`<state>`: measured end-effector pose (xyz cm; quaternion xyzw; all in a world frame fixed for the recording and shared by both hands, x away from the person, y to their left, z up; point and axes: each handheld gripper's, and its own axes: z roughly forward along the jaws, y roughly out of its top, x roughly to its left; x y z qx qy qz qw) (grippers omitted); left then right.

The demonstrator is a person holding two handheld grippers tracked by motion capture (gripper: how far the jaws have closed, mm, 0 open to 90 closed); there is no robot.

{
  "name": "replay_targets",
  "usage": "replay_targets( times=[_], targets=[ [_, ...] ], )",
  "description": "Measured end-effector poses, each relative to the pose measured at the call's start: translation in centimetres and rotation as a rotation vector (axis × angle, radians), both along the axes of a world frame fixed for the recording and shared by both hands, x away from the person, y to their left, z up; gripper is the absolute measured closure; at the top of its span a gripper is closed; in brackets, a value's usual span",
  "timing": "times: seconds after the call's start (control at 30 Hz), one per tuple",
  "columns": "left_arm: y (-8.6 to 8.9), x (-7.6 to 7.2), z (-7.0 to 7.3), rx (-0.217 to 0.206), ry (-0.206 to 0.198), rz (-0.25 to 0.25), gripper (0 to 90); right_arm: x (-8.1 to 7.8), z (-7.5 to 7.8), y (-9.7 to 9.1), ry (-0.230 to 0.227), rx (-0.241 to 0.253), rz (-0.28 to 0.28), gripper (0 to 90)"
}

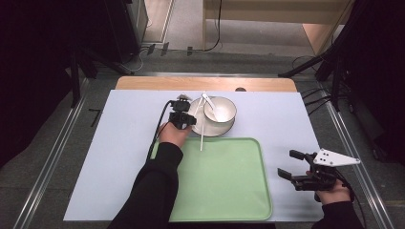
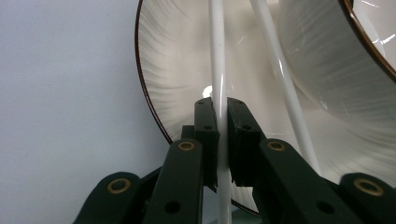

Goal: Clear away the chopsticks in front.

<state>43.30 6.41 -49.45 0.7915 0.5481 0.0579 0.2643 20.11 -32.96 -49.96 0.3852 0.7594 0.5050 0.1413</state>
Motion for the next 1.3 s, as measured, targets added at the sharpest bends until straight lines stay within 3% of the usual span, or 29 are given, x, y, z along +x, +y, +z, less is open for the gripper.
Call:
replay_targets(
  times=[0.27,0.33,0.67,0.9,1.03,1.3],
  targets=[
    [0.2,0.0,0.2,-0.015,0.017,0.011,85.2,0.0,0.0,0.0,0.002,0.0,0.001,13.8],
    [0.5,0.1,0.5,-0.038,0.029,0.014,85.4,0.0,0.0,0.0,-0.001,-0.001,0.001,13.8],
    [3.6,-1.0,3.7,-0.058,-0.008,0.013,85.6,0.0,0.0,0.1,0.001,-0.006,0.002,13.8],
    [6.6,-3.0,5.1,-0.094,-0.01,0.024,85.5,0.0,0.0,0.1,-0.001,-0.008,0.004,13.8],
    [8.4,-5.2,5.0,-0.099,-0.011,0.032,85.5,0.0,0.0,0.2,0.0,-0.01,0.004,13.8],
    [10.0,-8.7,5.0,-0.092,-0.016,0.031,85.5,0.3,0.1,0.4,-0.003,-0.013,0.012,13.8]
  ],
)
